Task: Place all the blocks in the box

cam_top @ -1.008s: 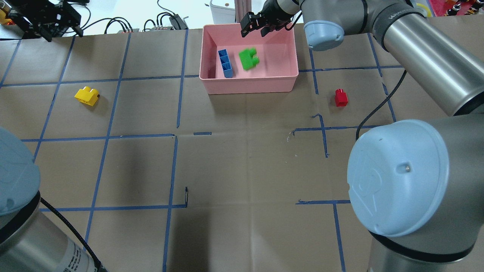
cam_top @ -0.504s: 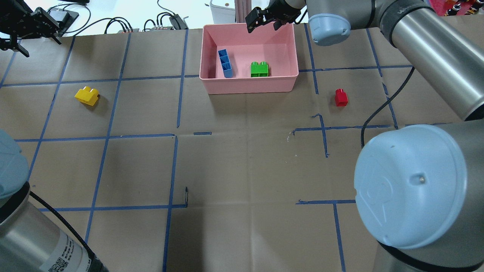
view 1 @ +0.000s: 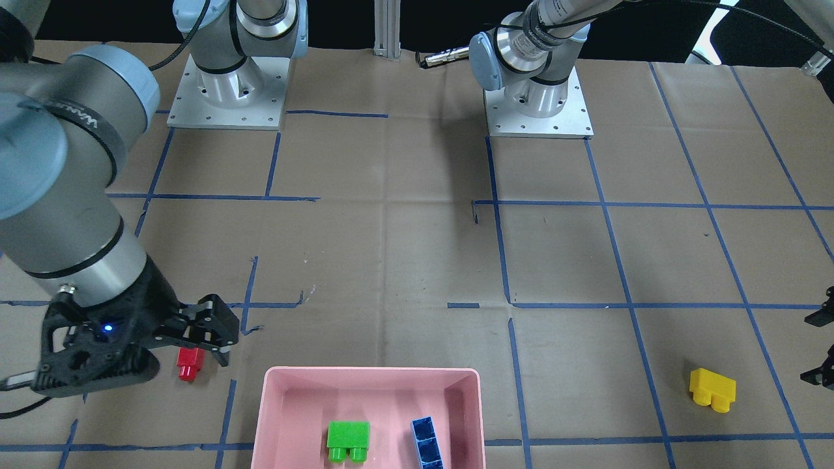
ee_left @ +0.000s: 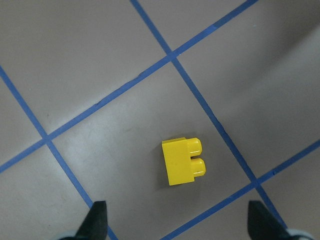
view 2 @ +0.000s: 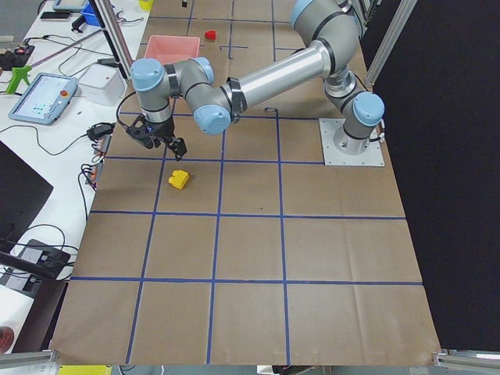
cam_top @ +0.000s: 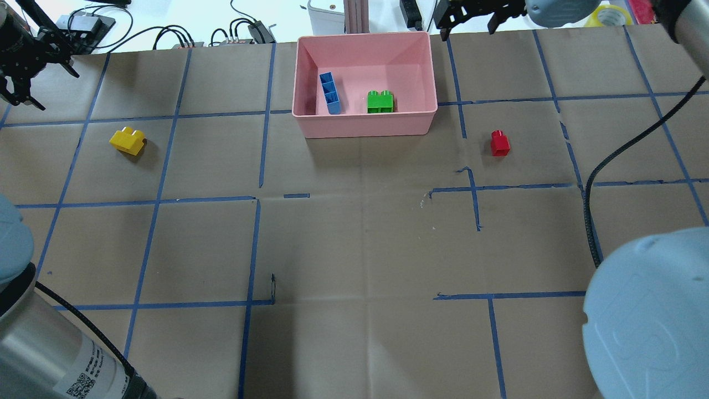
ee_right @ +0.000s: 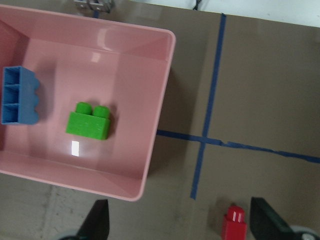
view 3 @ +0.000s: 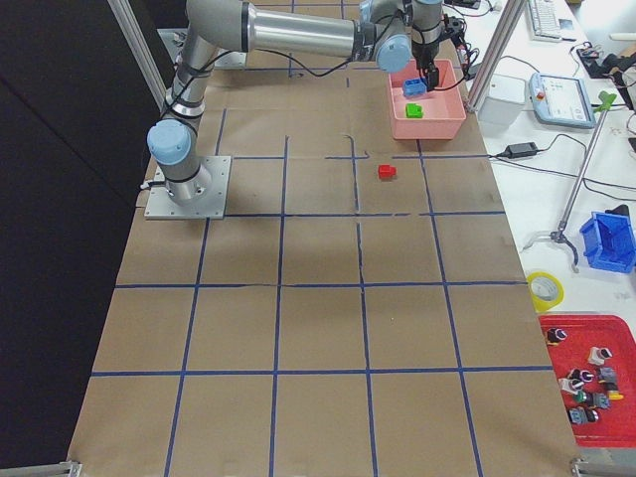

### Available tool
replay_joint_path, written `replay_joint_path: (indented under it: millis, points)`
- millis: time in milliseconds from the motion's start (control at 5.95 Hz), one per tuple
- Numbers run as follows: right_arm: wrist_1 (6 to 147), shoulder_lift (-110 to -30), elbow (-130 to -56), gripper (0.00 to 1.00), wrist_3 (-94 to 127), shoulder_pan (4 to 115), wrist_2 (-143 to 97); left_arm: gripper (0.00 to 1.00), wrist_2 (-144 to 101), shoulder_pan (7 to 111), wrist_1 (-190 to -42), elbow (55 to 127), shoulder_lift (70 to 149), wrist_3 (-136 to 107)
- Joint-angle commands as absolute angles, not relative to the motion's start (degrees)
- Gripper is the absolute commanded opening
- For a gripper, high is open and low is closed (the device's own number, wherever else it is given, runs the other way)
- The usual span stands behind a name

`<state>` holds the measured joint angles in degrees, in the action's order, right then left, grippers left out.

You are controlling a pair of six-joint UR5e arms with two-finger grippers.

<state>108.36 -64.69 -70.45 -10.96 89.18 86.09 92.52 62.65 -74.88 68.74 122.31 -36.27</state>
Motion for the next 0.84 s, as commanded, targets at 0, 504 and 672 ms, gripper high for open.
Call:
replay_joint_path:
  millis: [0, 504, 672]
  points:
    - [108.5, -65.7, -74.9, 0.99, -15.2, 85.4, 88.9, 0.99, 92.5, 62.8, -62.8, 75.6, 125.3, -39.6]
    - [134.0, -64.1, -92.3, 0.99, -15.2, 84.7, 89.2, 0.99, 89.9, 62.8, -57.3, 77.0, 129.7, -40.5]
    - [135.2, -63.6, -95.0, 0.99, -14.9, 83.6, 89.3, 0.99, 89.9, 63.0, -55.1, 77.2, 131.5, -40.5]
